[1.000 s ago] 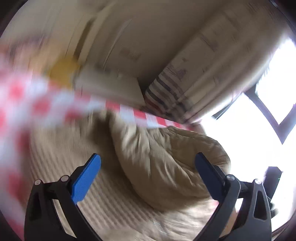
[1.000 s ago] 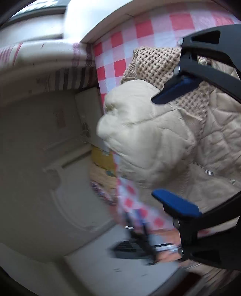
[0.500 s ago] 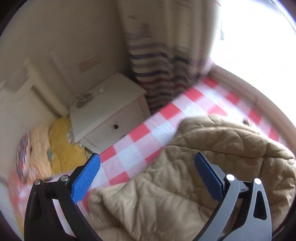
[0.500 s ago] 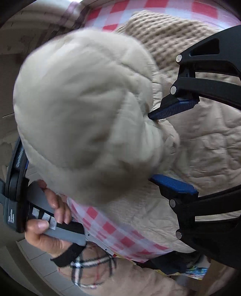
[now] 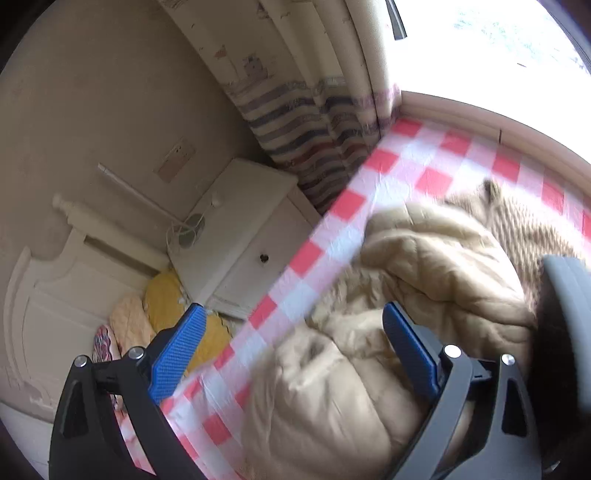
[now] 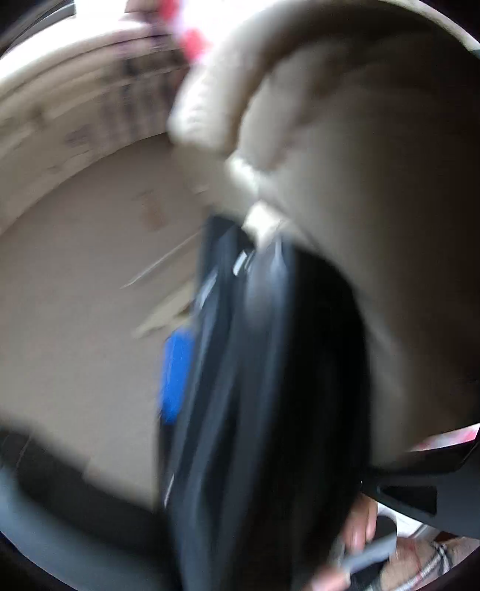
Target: Fold large clothes
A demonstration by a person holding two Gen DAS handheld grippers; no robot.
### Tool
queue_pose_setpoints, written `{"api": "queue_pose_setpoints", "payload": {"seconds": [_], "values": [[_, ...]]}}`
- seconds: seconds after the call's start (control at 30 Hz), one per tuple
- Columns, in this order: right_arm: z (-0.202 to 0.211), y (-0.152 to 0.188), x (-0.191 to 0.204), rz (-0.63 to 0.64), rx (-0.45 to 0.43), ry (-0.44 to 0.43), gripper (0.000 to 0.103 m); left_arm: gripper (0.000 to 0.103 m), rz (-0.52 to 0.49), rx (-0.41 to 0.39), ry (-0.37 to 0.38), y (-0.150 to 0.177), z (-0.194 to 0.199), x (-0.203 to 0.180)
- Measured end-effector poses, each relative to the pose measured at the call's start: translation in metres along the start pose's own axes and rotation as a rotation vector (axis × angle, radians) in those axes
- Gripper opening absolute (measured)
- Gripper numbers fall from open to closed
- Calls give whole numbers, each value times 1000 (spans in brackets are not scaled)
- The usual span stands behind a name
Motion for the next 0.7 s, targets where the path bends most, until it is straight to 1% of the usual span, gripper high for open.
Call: {"api": "queue_pose_setpoints", "payload": {"seconds": [0.03,0.07,0.1,0.13,0.17,0.2,0.27,0.3,0.33,0.37,0.4,0.43,0.5,0.53,0.57,0.6,0.63,0.7], "values": [[-1,19,-12,-9,74,35,72,95,-6,5,-14,10,-2,-7],[2,34,-21,-15,124,66,72,95,-8,3,-18,24,-5,-20],[12,54,-34,-26,190,98,73,96,5,-3,-10,38,-9,-34],[25,74,-46,-29,260,114,73,96,25,-10,-2,50,-12,-46],[35,88,-53,-23,309,121,73,95,58,-19,4,65,-14,-60],[56,101,-61,13,347,120,72,95,89,-34,14,77,-14,-73],[98,108,-70,134,332,136,75,95,169,-94,49,100,-7,-99],[114,107,-74,175,322,145,80,95,229,-128,72,112,-2,-107],[130,102,-81,194,305,159,81,96,284,-151,91,121,2,-111],[145,92,-90,179,278,169,82,96,385,-186,131,135,7,-112],[157,80,-99,133,254,170,82,97,526,-226,196,151,11,-109],[165,68,-108,68,232,159,82,100,611,-247,237,159,11,-106],[176,46,-120,-61,190,124,82,100,943,-306,395,193,5,-87],[176,37,-125,-109,172,113,82,100,1042,-319,448,203,2,-81],[174,31,-128,-149,162,106,83,100,1173,-338,515,216,-5,-71],[162,20,-126,-185,159,95,83,100,1249,-348,546,224,-9,-63],[153,13,-127,-213,160,74,83,100,1292,-359,560,227,-10,-55],[136,2,-130,-270,165,60,83,100,1306,-376,583,221,-9,-44]]}}
Point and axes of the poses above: each gripper's, at about its wrist camera, not at the fingertips, and z roughly against the way its jaws point, x to its left, y to its underside, the point moved 10 cm from there along -z, roughly the way its jaws point, and after that the axes turned 14 degrees about -z, right-handed, at the moved point
